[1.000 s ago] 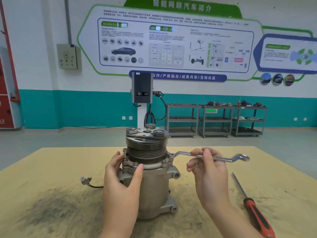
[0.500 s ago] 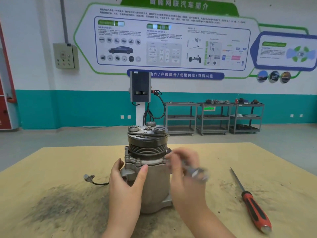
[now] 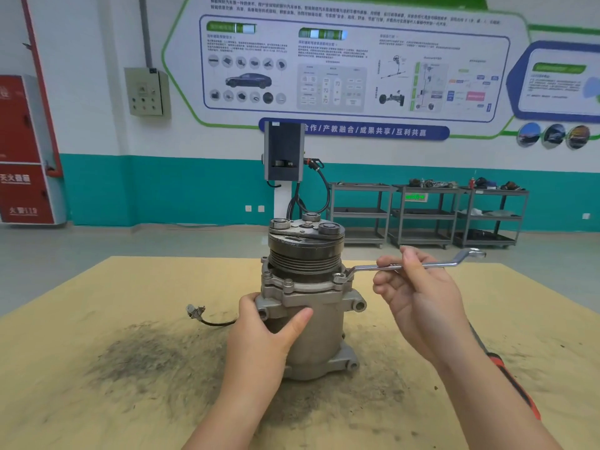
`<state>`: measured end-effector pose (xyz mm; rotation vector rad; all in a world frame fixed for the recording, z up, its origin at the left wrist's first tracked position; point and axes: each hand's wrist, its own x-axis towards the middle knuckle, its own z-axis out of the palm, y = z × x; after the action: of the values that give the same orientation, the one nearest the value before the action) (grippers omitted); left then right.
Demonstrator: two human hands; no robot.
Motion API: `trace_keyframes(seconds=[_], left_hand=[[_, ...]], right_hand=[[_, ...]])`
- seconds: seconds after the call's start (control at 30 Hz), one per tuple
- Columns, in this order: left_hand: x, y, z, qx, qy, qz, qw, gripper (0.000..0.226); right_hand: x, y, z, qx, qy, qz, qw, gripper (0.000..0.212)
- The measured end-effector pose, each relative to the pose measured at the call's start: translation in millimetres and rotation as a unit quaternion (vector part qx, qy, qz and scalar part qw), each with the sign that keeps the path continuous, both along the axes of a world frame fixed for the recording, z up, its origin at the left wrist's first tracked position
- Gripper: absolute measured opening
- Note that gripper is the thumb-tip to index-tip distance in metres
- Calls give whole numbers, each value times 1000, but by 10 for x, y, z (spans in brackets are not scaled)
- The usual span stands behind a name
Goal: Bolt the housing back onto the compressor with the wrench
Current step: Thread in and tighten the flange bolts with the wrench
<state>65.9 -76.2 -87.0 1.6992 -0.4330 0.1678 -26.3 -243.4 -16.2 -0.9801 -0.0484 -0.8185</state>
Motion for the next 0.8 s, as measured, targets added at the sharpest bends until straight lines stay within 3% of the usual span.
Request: trace_keyframes(seconds=[0.07, 0.3, 0.4, 0.53, 0.6, 0.67, 0.73, 0.8], left_hand=[[4, 5, 4, 12, -4, 3, 1000, 44], [-35, 20, 63, 48, -3, 15, 999, 43], [-48, 6, 80, 54, -3, 22, 998, 44], [-81, 8, 90, 52, -3, 31, 998, 38], [-102, 8, 102, 40, 9, 26, 999, 40], [-94, 11, 105, 40, 6, 29, 999, 45], [-70, 16, 100, 44, 0, 27, 999, 46], [-51, 16, 92, 45, 0, 22, 999, 46]], right_hand=[[-11, -16, -10, -25, -1, 0, 1000, 9], [-12, 253, -247, -189, -65, -214, 956, 4], [2, 451, -355, -308, -92, -303, 897, 21], [110, 766, -450, -491, -62, -323, 806, 15], [112, 784, -405, -534, -46, -331, 777, 15], [64, 714, -322, -516, -64, -323, 791, 14], [-2, 604, -224, -406, -88, -310, 855, 13], [-40, 454, -146, -236, -97, -269, 929, 13]])
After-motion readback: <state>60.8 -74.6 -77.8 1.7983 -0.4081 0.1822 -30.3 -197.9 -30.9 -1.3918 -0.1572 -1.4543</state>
